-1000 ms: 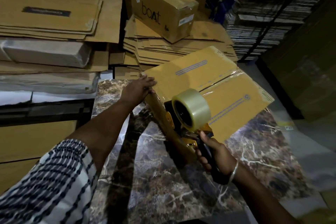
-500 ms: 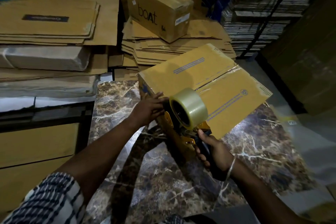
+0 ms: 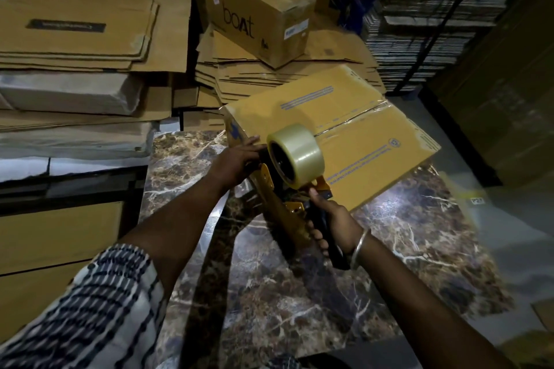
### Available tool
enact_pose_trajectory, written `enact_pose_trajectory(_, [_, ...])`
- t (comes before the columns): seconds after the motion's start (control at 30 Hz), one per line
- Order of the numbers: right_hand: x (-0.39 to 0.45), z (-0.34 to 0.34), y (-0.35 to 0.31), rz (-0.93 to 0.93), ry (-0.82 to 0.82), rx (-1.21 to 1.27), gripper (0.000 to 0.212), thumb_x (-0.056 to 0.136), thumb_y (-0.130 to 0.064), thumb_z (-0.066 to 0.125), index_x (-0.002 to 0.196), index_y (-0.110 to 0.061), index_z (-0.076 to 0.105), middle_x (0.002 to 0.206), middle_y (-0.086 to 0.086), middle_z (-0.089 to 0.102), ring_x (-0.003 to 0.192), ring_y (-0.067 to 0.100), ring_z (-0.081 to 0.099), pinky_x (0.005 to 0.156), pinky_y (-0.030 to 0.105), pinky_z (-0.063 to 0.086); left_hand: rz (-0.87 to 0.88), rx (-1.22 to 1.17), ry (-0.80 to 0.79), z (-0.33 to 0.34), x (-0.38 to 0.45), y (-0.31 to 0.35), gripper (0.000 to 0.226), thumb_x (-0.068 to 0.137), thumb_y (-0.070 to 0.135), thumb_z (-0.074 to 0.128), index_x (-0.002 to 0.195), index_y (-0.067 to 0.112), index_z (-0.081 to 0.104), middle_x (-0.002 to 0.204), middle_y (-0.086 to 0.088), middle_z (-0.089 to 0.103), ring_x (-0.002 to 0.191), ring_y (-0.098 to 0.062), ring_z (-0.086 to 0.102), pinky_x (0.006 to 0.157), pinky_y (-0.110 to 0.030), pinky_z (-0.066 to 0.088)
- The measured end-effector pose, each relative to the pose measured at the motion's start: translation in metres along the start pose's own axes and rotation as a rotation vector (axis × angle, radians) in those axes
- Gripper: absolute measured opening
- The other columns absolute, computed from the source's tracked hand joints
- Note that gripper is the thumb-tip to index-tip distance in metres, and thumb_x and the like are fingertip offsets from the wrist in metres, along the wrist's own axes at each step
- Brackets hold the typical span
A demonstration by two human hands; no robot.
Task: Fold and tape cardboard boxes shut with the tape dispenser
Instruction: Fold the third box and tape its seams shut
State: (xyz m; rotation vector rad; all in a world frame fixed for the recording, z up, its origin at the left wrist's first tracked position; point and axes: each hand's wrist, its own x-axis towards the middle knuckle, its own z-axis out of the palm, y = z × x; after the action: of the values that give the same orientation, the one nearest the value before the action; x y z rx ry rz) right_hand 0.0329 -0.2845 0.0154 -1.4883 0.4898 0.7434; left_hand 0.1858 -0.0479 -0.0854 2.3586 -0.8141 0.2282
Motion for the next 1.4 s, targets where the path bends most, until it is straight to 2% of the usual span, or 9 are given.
enact_pose_trajectory(0.23, [-0.033, -0.017, 0.024, -0.041, 0.009, 0.050, 0.045, 0.099, -0.053, 0.045, 0.076, -0.013, 0.047, 0.048, -0.004, 0.042, 0.034, 0.010, 0.030, 0.036, 0.019, 0.020, -0.089, -0.135, -0.033, 0.004, 0.005, -0.005, 0.034, 0.089, 0.010, 0.072, 0.121, 0.021, 0.072, 0.135, 0.012, 0.058, 0.142, -0.013, 0.035, 0.107, -0.035, 0.042])
enact_pose_trajectory(0.4, [-0.035, -0.018, 0.034, -0.063, 0.019, 0.040, 0.042, 0.099, -0.052, 0.045, 0.080, -0.015, 0.049, 0.047, -0.003, 0.041, 0.034, 0.011, 0.028, 0.037, 0.020, 0.020, -0.175, -0.077, -0.129, -0.001, 0.004, -0.001, 0.041, 0.091, 0.047, 0.061, 0.130, 0.057, 0.055, 0.144, 0.029, 0.042, 0.150, -0.010, 0.021, 0.111, -0.070, 0.025])
enact_pose_trajectory(0.53, [-0.035, -0.018, 0.036, -0.053, 0.019, 0.069, 0.040, 0.101, -0.050, 0.042, 0.081, -0.017, 0.050, 0.046, -0.004, 0.042, 0.033, 0.010, 0.029, 0.036, 0.020, 0.020, -0.132, -0.093, -0.115, 0.006, -0.014, 0.023, 0.047, 0.099, 0.048, 0.047, 0.145, 0.035, 0.049, 0.157, 0.014, 0.033, 0.152, -0.016, 0.008, 0.115, -0.067, 0.006])
enact_pose_trajectory(0.7, [-0.030, -0.021, 0.044, -0.039, 0.002, 0.053, 0.057, 0.080, -0.065, 0.052, 0.069, -0.010, 0.046, 0.051, 0.002, 0.037, 0.037, 0.014, 0.027, 0.040, 0.025, 0.021, -0.025, -0.117, -0.121, 0.030, -0.029, 0.033, 0.021, 0.086, 0.021, 0.059, 0.103, 0.024, 0.071, 0.137, -0.004, 0.060, 0.151, -0.031, 0.022, 0.100, -0.078, 0.027])
enact_pose_trajectory(0.9, [-0.026, -0.021, 0.043, -0.015, 0.016, 0.013, 0.064, 0.071, -0.073, 0.054, 0.067, -0.009, 0.048, 0.053, 0.006, 0.034, 0.039, 0.016, 0.025, 0.043, 0.026, 0.018, 0.083, -0.104, -0.030, 0.028, -0.024, 0.030, 0.025, 0.082, -0.002, 0.073, 0.101, 0.014, 0.073, 0.126, -0.006, 0.066, 0.143, -0.039, 0.035, 0.091, -0.052, 0.055])
enact_pose_trajectory(1.0, [-0.026, -0.019, 0.036, -0.009, 0.013, 0.011, 0.061, 0.075, -0.071, 0.054, 0.070, -0.011, 0.048, 0.052, 0.003, 0.037, 0.038, 0.015, 0.027, 0.042, 0.025, 0.019, 0.032, -0.081, -0.024, 0.025, -0.020, 0.030, 0.028, 0.088, 0.014, 0.064, 0.112, 0.027, 0.070, 0.137, 0.005, 0.060, 0.147, -0.022, 0.029, 0.086, -0.054, 0.054])
enact_pose_trajectory(1.13, [-0.029, -0.018, 0.022, -0.046, 0.011, 0.029, 0.044, 0.097, -0.056, 0.048, 0.077, -0.017, 0.053, 0.049, -0.003, 0.041, 0.036, 0.012, 0.030, 0.038, 0.022, 0.021, 0.033, -0.009, -0.047, 0.016, -0.010, 0.036, 0.029, 0.083, 0.009, 0.061, 0.109, 0.011, 0.076, 0.133, -0.008, 0.065, 0.141, -0.036, 0.040, 0.094, -0.051, 0.051])
enact_pose_trajectory(1.3, [-0.035, -0.029, 0.043, -0.084, 0.020, -0.057, 0.059, 0.083, -0.069, 0.055, 0.069, -0.013, 0.050, 0.054, 0.005, 0.037, 0.039, 0.018, 0.026, 0.042, 0.025, 0.020, 0.012, -0.019, -0.076, 0.013, -0.009, 0.042, 0.023, 0.088, 0.006, 0.066, 0.108, 0.005, 0.076, 0.136, -0.011, 0.062, 0.141, -0.038, 0.038, 0.103, -0.045, 0.041])
enact_pose_trajectory(1.4, [-0.039, -0.031, 0.046, -0.063, 0.031, -0.071, 0.063, 0.075, -0.075, 0.057, 0.069, -0.012, 0.049, 0.054, 0.007, 0.035, 0.039, 0.019, 0.026, 0.042, 0.026, 0.020, -0.061, -0.035, -0.118, 0.014, -0.010, 0.039, 0.032, 0.092, 0.023, 0.057, 0.113, 0.008, 0.075, 0.144, -0.005, 0.056, 0.146, -0.030, 0.030, 0.104, -0.049, 0.041])
